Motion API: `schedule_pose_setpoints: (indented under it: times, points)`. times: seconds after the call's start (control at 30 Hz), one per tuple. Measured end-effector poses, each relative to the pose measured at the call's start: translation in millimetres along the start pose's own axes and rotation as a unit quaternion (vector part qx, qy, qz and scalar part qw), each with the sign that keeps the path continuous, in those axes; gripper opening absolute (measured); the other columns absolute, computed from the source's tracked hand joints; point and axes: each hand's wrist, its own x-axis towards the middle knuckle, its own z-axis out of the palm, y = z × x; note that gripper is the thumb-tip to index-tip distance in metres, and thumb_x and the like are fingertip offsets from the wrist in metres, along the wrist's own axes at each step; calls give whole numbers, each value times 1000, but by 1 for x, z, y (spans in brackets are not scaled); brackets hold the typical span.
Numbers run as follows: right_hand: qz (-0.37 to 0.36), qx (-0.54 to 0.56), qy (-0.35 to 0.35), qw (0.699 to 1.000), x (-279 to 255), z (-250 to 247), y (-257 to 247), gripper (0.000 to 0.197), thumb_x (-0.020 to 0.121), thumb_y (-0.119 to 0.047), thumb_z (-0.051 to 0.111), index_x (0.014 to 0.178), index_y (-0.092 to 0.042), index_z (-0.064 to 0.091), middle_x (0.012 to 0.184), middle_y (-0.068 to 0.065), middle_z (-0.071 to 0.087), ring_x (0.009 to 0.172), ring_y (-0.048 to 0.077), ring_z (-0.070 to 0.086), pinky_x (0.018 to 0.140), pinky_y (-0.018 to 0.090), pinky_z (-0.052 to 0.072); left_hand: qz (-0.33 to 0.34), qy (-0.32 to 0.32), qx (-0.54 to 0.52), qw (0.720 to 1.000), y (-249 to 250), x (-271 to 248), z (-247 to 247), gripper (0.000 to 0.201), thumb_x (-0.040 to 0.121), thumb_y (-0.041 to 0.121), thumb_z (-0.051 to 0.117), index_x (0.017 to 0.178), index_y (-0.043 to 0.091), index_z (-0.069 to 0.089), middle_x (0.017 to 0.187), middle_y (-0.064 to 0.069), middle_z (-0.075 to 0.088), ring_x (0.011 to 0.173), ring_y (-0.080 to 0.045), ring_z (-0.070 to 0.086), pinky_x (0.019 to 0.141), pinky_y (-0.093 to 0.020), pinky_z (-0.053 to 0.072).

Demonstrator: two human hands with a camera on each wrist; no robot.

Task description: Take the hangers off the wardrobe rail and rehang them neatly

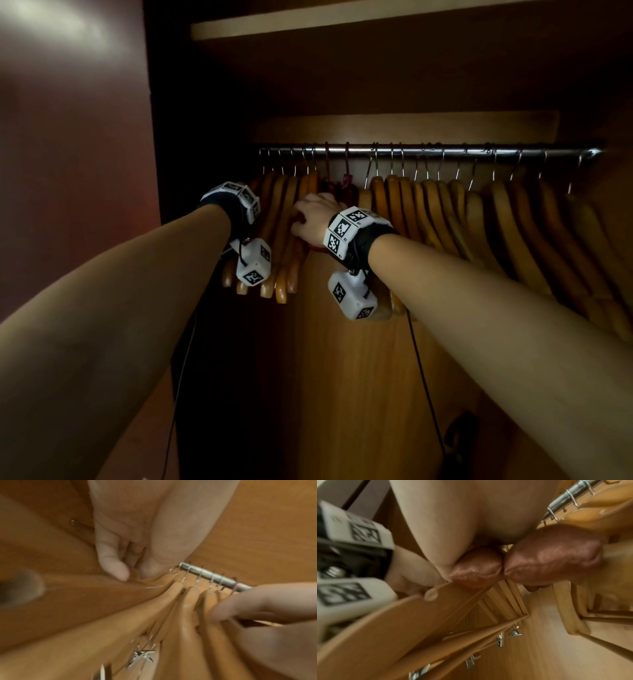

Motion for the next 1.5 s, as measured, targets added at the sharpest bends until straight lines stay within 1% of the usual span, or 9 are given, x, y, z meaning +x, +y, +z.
schedule_pose_setpoints:
  times: [0.17, 0.3, 0.47, 0.53, 0.67, 0.83, 1.07, 1.3, 1.5]
  points:
    - [3, -7, 3, 1000, -4, 2, -6, 49, 95, -37, 48, 142, -20, 45, 148, 1, 37, 139, 29, 25, 109, 42, 27, -7, -3, -111, 994, -6, 3, 9, 29, 99, 15, 47, 125, 7, 54, 131, -15, 49, 121, -31, 51, 80, -30, 44]
    - [18, -14, 9, 1000, -15, 3, -16, 50, 95, -38, 49, 140, -18, 46, 148, 2, 35, 139, 28, 24, 109, 41, 28, -49, 79, -328, 940, -6, 1, 13, 34, 94, 19, 59, 125, 4, 59, 125, -16, 60, 115, -35, 59, 90, -40, 49]
    - [47, -31, 11, 998, -33, -6, -35, 49, 94, -38, 51, 138, -17, 47, 148, 4, 35, 138, 30, 26, 108, 41, 30, -25, 36, -362, 931, -14, -13, 12, 9, 91, 9, 54, 93, 2, 59, 111, -16, 60, 89, -29, 63, 78, -35, 57]
    - [67, -32, 21, 997, -40, -11, -46, 48, 94, -37, 51, 137, -16, 49, 147, 5, 37, 136, 32, 28, 106, 41, 32, -11, 67, -384, 921, -18, -17, 15, 15, 93, 8, 52, 103, -1, 59, 114, -19, 56, 97, -33, 62, 80, -37, 55]
    - [110, -34, 21, 993, -58, -17, -70, 47, 94, -36, 51, 136, -16, 49, 145, 5, 38, 134, 34, 30, 104, 41, 33, 6, 136, -495, 858, -24, -32, 19, 33, 97, 27, 51, 118, 5, 62, 119, -16, 64, 108, -34, 62, 85, -40, 50]
    - [164, -39, 18, 985, -93, -24, -100, 47, 92, -37, 51, 136, -19, 49, 143, 5, 40, 133, 35, 32, 107, 45, 35, 50, 127, -596, 791, -32, -64, 19, 18, 93, 20, 48, 89, 7, 60, 97, -14, 65, 72, -25, 60, 55, -28, 44]
    - [251, -91, 13, 964, -172, -43, -123, 41, 94, -33, 50, 135, -22, 52, 135, 10, 48, 125, 37, 43, 96, 39, 40, 158, 105, -667, 720, -16, -125, 14, 16, 89, 20, 54, 100, 11, 61, 94, -7, 64, 81, -26, 64, 70, -34, 57]
    - [321, -90, 30, 942, -255, -70, -139, 21, 93, -28, 51, 100, -9, 60, 111, 12, 60, 103, 32, 57, 80, 34, 48, 241, 71, -681, 688, 18, -192, 7, 25, 90, 22, 54, 113, 15, 64, 105, -10, 66, 89, -29, 66, 76, -40, 59]
    - [371, -114, 46, 921, -339, -109, -160, 29, 95, -26, 50, 120, -16, 61, 122, 7, 59, 108, 28, 58, 83, 30, 47, 330, 37, -685, 649, 38, -263, -19, 15, 91, 18, 55, 101, 17, 65, 105, -10, 66, 92, -30, 65, 77, -45, 59]
